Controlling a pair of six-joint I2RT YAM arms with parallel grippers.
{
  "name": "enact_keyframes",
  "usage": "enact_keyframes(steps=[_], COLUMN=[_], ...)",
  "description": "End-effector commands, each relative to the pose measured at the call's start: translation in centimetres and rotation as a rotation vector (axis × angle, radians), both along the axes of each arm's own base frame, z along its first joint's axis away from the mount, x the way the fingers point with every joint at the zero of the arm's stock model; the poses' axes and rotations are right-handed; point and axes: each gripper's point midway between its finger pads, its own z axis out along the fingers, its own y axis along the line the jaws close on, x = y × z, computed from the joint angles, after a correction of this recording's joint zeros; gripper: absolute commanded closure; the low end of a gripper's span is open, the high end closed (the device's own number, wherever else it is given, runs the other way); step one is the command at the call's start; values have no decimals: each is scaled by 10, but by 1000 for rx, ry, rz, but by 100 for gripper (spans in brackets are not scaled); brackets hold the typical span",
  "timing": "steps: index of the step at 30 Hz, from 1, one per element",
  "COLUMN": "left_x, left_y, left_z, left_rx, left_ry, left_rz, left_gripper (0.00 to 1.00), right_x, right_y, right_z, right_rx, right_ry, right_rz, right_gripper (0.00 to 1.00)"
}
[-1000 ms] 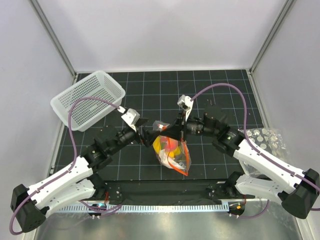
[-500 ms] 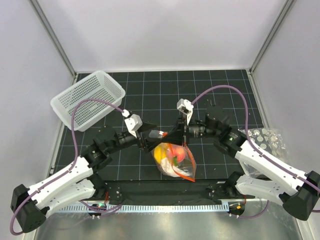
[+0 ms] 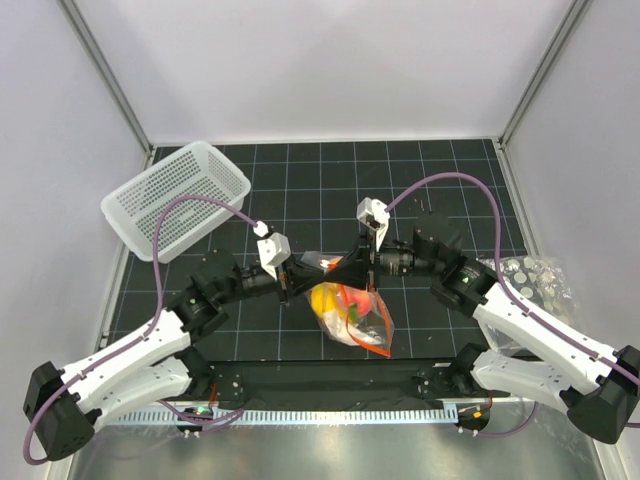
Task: Place the food in the zip-top bag and seal the zipper
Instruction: Zip the zipper food storage bag at the center of the board.
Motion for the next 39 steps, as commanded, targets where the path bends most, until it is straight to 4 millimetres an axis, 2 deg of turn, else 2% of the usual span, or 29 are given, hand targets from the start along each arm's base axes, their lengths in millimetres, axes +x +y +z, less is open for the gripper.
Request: enact_keyframes(steps=[1,4,5,8,14,18,24,25,26,27,28,30,31,32,34,36,38,39], left_x=[3,25,30,41,54,55,56,55,55,55,54,53,50,48,44,33,23,12], left_y=[0,8,10,14,18,19,20,20,19,20,20,20,20,19,19,20,21,21], left_z=[27,23,19,14,7,8,7,6,7,7,9,9,10,11,15,25,31,42], left_rx=[-58,-53,-40,-22,5,2,1,2,2,2,0,1,0,-1,-6,-30,-57,-97], left_ry=[-45,-14,0,26,54,52,58,60,60,60,58,55,45,40,26,4,-8,-26], left_rz=[18,161,189,254,326,334,345,340,337,339,337,331,317,305,284,239,203,160], left_gripper=[100,100,100,100,100,100,100,100,100,100,100,100,100,100,99,90,74,67], right_x=[6,17,22,32,47,53,56,61,57,58,59,58,59,55,47,31,23,19], right_y=[-2,-6,-8,-10,-11,-11,-1,-3,2,2,2,4,4,6,8,13,10,10], right_z=[39,37,36,32,17,11,-3,-5,-10,-11,-10,-10,-9,-8,-6,-1,4,5], right_rx=[82,77,74,60,-14,-54,-136,-154,-177,-187,-191,-197,-198,-190,-171,-140,-119,-114], right_ry=[-113,-117,-116,-117,-106,-117,-146,-156,-155,-162,-163,-165,-166,-166,-171,-177,-192,-193], right_rz=[-44,-116,-152,-210,-279,-317,-338,-375,-362,-369,-379,-380,-379,-361,-315,-223,-190,-176], right_gripper=[86,62,45,31,21,19,27,34,37,44,61,80,94,99,99,99,99,99])
